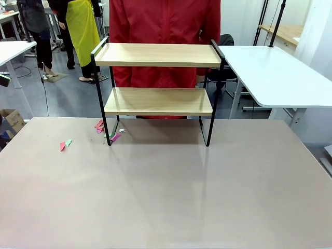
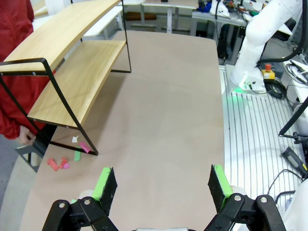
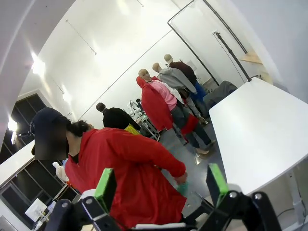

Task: Clean the shelf.
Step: Hand the Duster back to the human.

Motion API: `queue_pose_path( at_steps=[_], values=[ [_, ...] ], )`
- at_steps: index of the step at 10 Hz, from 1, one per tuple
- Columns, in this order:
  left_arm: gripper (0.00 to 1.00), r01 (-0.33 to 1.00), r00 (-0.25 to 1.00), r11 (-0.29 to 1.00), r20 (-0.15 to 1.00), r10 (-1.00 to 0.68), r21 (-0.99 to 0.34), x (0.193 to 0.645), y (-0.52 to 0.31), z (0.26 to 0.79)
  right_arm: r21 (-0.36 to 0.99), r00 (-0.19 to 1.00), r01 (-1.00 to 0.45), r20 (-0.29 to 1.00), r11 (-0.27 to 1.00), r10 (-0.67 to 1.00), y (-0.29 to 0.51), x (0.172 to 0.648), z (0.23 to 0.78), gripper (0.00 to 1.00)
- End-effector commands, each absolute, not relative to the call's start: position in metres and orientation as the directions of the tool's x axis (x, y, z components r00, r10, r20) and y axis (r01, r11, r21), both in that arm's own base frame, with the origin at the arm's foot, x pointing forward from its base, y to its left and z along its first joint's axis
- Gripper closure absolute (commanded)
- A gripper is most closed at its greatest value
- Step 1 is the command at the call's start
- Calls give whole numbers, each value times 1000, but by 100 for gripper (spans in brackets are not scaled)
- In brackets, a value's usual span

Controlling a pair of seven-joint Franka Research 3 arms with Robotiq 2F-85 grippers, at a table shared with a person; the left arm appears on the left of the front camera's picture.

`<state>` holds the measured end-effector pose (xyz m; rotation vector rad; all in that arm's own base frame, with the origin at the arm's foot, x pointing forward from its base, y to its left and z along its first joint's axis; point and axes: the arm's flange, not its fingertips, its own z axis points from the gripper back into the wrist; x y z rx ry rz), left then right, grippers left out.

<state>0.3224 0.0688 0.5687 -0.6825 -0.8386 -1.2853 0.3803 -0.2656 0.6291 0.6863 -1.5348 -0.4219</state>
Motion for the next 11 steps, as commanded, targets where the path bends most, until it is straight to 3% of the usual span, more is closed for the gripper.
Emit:
queue_pose_path(
  at_steps=[1,11],
  values=[
    [0,987,57,158,851,-522,30,323,68,570,635,21,-164,767,755,-641,-262,378,628,0],
    [0,987,57,158,851,-522,30,323,68,570,635,21,-164,767,755,-641,-262,378,628,0]
  ],
)
